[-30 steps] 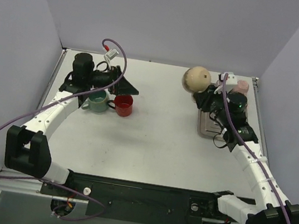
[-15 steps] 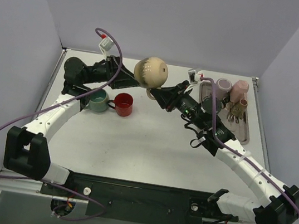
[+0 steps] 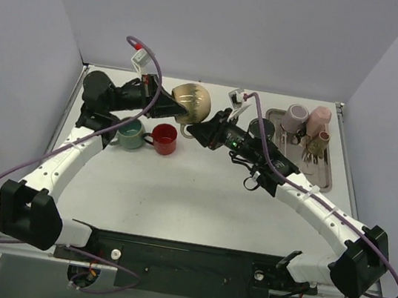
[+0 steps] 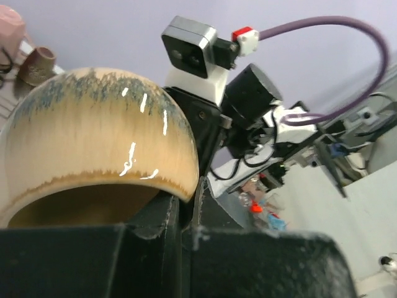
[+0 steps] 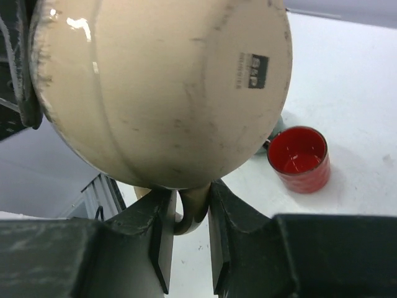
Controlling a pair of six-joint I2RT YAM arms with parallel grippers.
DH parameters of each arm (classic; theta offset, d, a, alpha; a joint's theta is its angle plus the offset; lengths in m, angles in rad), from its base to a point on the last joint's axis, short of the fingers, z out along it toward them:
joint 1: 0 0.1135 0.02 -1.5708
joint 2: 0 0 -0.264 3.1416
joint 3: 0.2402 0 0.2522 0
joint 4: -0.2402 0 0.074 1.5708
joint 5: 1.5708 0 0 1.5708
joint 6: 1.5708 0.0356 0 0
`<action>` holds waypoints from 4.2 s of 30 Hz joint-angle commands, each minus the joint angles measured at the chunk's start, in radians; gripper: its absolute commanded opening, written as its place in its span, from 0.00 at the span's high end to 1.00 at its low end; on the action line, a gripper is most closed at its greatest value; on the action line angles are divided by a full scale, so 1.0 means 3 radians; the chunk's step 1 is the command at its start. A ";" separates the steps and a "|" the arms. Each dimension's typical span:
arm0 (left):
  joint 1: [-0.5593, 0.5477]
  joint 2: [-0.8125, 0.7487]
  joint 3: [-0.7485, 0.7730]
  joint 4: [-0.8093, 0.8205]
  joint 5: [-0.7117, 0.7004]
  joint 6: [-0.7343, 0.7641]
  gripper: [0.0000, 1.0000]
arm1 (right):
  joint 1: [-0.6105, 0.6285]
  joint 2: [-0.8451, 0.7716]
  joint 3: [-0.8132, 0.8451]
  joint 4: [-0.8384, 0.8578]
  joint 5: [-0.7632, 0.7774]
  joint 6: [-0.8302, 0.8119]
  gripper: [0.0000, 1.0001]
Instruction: Turn the mug right side up
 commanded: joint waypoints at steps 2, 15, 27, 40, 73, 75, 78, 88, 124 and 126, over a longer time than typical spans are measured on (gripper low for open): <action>0.0047 -0.0142 0.0752 -0.3796 -0.0684 0.2919 1.00 | -0.0091 -0.0173 0.0415 -0.0740 -0.0072 -0.1034 0.54; 0.0204 -0.0183 0.0596 -0.6330 -0.2832 0.5893 1.00 | -0.1930 0.0321 0.0655 -0.2209 0.1476 -0.2431 0.08; 0.0624 0.0717 0.0238 -0.5988 -0.3037 0.6195 1.00 | -0.3042 0.1498 0.1070 -0.2199 0.0776 -0.2892 0.15; 0.0701 0.0780 0.0385 -0.6237 -0.2680 0.6313 0.30 | -0.3297 0.2367 0.1652 -0.2649 0.0664 -0.3019 0.30; 0.0675 -0.0305 0.0965 -0.4799 0.0407 0.3625 0.15 | -0.1939 -0.0284 0.0135 -0.1070 0.0286 -0.1227 1.00; 0.0660 -0.0392 0.0602 -0.3456 0.0536 0.2456 0.14 | -0.1576 -0.0499 0.0012 -0.0733 0.0199 -0.0981 1.00; 0.0599 -0.0459 0.0152 -0.1214 0.0532 0.1090 0.14 | -0.0902 -0.0664 -0.0106 -0.0090 0.0162 -0.0628 1.00; 0.0133 -0.0438 0.0304 -0.0930 0.0312 0.0724 0.13 | 0.0148 -0.0235 0.0231 0.0582 0.0009 -0.0167 1.00; -0.0470 0.0574 0.0008 -0.5538 -0.3472 0.5668 1.00 | -0.2576 0.1483 0.1325 -0.2557 0.0945 -0.2866 0.17; -0.0465 0.0650 -0.0038 -0.5497 -0.3482 0.5704 1.00 | -0.2638 0.1687 0.1453 -0.2567 0.0919 -0.2953 0.19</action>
